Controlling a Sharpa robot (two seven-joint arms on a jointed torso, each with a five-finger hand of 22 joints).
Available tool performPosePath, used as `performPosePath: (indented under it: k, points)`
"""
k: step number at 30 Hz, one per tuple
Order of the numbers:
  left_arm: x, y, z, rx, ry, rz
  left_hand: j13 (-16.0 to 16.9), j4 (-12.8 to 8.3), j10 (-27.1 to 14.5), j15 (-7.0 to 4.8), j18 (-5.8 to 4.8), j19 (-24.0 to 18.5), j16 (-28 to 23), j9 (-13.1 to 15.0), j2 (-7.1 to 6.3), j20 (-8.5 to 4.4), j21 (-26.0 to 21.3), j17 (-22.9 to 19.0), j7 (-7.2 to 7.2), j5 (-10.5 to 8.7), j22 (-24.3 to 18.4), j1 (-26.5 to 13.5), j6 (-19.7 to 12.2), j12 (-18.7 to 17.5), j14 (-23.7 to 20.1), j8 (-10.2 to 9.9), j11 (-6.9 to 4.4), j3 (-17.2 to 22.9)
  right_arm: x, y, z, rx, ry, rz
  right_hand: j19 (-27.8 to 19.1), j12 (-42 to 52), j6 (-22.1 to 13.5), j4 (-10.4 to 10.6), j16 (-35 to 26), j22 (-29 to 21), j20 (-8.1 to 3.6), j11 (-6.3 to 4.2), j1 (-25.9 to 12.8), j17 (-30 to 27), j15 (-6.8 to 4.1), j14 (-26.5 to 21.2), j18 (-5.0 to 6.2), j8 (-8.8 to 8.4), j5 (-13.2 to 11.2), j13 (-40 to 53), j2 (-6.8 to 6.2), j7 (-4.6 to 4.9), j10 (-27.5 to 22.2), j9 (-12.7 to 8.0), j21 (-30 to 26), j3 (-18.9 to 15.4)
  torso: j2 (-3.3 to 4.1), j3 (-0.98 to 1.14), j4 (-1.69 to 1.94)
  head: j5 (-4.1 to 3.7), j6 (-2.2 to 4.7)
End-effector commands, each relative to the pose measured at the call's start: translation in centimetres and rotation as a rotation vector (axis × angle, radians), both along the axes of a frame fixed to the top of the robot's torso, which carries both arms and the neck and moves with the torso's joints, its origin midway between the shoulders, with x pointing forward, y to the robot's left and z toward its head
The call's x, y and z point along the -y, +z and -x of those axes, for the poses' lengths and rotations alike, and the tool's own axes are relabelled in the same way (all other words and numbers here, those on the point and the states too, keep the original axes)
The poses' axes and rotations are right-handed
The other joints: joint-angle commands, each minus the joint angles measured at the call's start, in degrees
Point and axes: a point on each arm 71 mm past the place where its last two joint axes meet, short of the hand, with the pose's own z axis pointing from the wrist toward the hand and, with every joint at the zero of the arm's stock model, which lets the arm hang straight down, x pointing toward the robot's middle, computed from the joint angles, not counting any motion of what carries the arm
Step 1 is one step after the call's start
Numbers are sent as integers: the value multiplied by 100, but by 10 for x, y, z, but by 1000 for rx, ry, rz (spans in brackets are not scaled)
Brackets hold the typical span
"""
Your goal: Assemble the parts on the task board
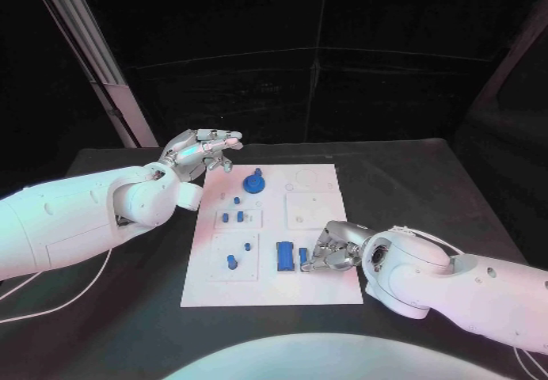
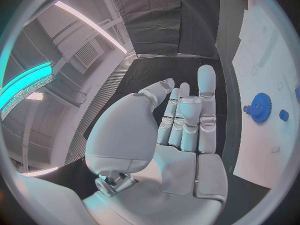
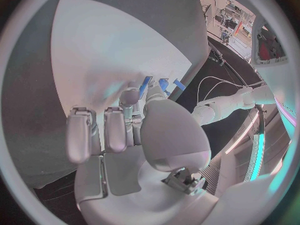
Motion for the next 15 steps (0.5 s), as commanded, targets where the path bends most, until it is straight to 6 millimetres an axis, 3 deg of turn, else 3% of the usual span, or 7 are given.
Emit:
performPosePath:
  k: [1,6,10,13,14,15]
  points:
    - [0,1,0,3,-7,8,-9,-6,-37,11,36,32,-2,-7,36,13,-19,-10,-13,25,-8,-3,-46,22,-43,35,-14,-41,2,2,1,-36,-3,-135,-73,-111,-59,10,-71,435,14,-4,-78,-90,18,241,21,-28,-28,-69,2,18,-72,16,-53,-67,-16,-4,-8,15,50]
    - [-1,0,0,2,-3,4,-11,-13,-43,10,37,34,-2,-6,38,12,-23,-21,-13,26,-12,3,-49,31,-48,38,-14,-42,18,3,-6,-105,-67,-320,-363,-953,-290,10,-452,32,62,71,-10,-600,78,116,121,-144,29,-626,3,103,-410,-8,-345,-148,-75,-34,-24,-12,116]
    - [-2,-3,-1,3,1,3,-13,-3,-51,13,36,34,-11,-6,29,15,-33,-53,-9,22,-19,-23,-53,47,-61,45,-9,-65,36,9,-30,-98,-154,-579,-922,-1372,-499,-165,-1275,-790,125,153,356,-1592,141,-137,313,-219,232,-958,144,200,-717,-27,-986,-94,-159,-66,-43,-25,192]
    - [-4,-4,-1,-3,9,14,-16,22,-65,21,34,28,-28,-7,6,20,-47,-96,-9,17,-28,-75,-64,57,-84,47,-5,-105,47,12,-48,-83,-218,-737,-1762,-1798,-612,-340,-2687,-2031,166,228,705,-3166,206,-659,582,-246,375,-1311,275,281,-1075,-34,-2023,-8,-202,-83,-67,-20,284]
    - [-5,-5,-2,-6,15,21,-19,45,-75,27,32,17,-51,-8,-20,26,-62,-148,-10,14,-38,-123,-73,66,-113,49,-3,-148,52,13,-56,-75,-247,-804,-2312,-2131,-730,-405,-3305,-2860,228,299,862,-3659,277,-912,726,-295,397,-1618,330,343,-1261,-57,-2800,17,-231,-98,-83,-29,354]
    - [-5,-6,-2,-8,19,27,-20,64,-82,31,32,4,-88,-8,-38,30,-78,-224,-12,12,-47,-158,-80,74,-153,51,-2,-184,56,12,-64,-69,-270,-854,-2548,-2376,-829,-436,-3607,-3245,286,364,949,-3805,340,-1031,771,-342,394,-1864,356,403,-1366,-87,-3224,18,-250,-107,-92,-35,398]
